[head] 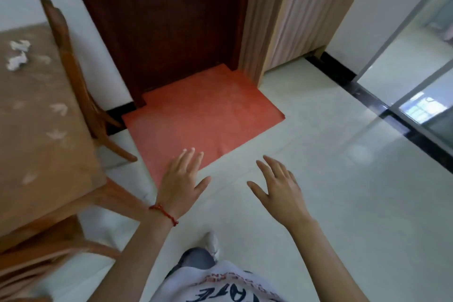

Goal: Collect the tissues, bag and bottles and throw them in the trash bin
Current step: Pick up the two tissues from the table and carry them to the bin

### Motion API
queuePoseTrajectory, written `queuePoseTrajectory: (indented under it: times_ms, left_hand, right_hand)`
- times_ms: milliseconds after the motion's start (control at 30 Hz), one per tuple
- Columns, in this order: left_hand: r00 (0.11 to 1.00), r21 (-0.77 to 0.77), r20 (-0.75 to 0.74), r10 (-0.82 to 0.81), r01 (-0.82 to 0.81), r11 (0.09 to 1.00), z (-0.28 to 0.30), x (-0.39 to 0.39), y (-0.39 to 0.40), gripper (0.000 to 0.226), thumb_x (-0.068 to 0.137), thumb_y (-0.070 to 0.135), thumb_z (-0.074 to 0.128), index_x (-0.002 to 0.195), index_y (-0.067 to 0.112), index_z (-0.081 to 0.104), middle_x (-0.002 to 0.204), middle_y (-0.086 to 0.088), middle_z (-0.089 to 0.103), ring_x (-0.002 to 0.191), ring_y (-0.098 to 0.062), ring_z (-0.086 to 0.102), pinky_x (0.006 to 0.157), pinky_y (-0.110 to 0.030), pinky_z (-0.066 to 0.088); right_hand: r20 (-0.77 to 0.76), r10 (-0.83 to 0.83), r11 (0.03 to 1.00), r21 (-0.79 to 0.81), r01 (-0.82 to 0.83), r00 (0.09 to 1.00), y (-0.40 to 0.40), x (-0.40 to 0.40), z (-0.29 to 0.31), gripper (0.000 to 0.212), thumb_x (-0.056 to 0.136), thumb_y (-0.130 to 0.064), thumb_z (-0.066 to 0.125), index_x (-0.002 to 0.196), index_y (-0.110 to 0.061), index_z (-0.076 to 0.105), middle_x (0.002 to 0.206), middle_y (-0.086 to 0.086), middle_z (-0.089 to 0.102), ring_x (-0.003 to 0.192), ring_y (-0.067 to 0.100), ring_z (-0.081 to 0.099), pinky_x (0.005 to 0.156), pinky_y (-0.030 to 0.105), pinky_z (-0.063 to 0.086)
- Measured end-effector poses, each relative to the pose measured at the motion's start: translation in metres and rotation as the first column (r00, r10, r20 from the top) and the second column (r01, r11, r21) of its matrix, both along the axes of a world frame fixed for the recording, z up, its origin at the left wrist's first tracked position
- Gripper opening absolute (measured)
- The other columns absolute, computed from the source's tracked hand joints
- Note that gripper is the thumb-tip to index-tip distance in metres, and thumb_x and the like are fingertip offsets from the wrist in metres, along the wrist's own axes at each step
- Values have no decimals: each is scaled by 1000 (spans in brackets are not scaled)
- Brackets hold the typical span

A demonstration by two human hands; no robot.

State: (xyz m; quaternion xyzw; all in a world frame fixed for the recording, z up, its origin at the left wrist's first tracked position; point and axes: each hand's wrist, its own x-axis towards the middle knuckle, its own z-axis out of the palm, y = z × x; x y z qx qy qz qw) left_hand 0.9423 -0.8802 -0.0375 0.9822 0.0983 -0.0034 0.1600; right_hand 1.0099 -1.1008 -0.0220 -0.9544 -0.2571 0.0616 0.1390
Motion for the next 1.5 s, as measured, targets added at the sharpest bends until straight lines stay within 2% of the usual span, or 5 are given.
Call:
queuePoseTrajectory:
  times_ms: [133, 467, 700, 1133, 1500]
  left_hand:
    - [996, 6, -8, 88, -88, 996, 1, 24, 39, 72, 85, 56, 26, 137, 8, 37, 143, -18, 40, 135, -33, 33, 110, -45, 28]
    - [952, 16, -64, 299, -299, 954, 0, 87, 123, 90, 82, 68, 3, 135, 5, 40, 140, -20, 43, 131, -36, 38, 107, -51, 34]
    - [910, 53, -38, 414, -412, 910, -6, 176, 178, 100, 75, 73, -8, 138, 8, 34, 144, -17, 38, 136, -32, 29, 112, -47, 24]
    - [828, 54, -60, 558, -555, 830, 3, 295, 285, 92, 80, 70, -1, 136, 8, 38, 142, -18, 41, 134, -35, 34, 109, -48, 27]
    - [824, 54, -44, 565, -563, 825, 8, 386, 442, 87, 83, 65, 3, 132, 5, 44, 136, -21, 48, 130, -37, 40, 107, -51, 31]
  right_hand:
    - [36, 91, 996, 20, -92, 995, 49, 47, 3, 54, 89, -45, 52, 128, -9, 50, 139, 12, 48, 129, 29, 44, 103, 42, 38]
    - [0, 274, 962, 7, -274, 962, 138, 163, -6, 55, 90, -44, 51, 135, -13, 43, 147, 7, 38, 135, 25, 34, 108, 40, 31]
    - [34, 371, 927, 38, -372, 928, 208, 274, -6, 52, 88, -39, 55, 131, -9, 47, 142, 10, 44, 130, 29, 41, 103, 42, 36]
    - [-63, 507, 862, 4, -508, 860, 345, 418, -8, 61, 90, -53, 42, 141, -19, 32, 152, 4, 29, 139, 24, 27, 110, 42, 26]
    - [-47, 538, 843, 31, -537, 841, 522, 502, -7, 59, 91, -50, 44, 140, -19, 35, 152, 2, 29, 138, 21, 25, 108, 43, 28]
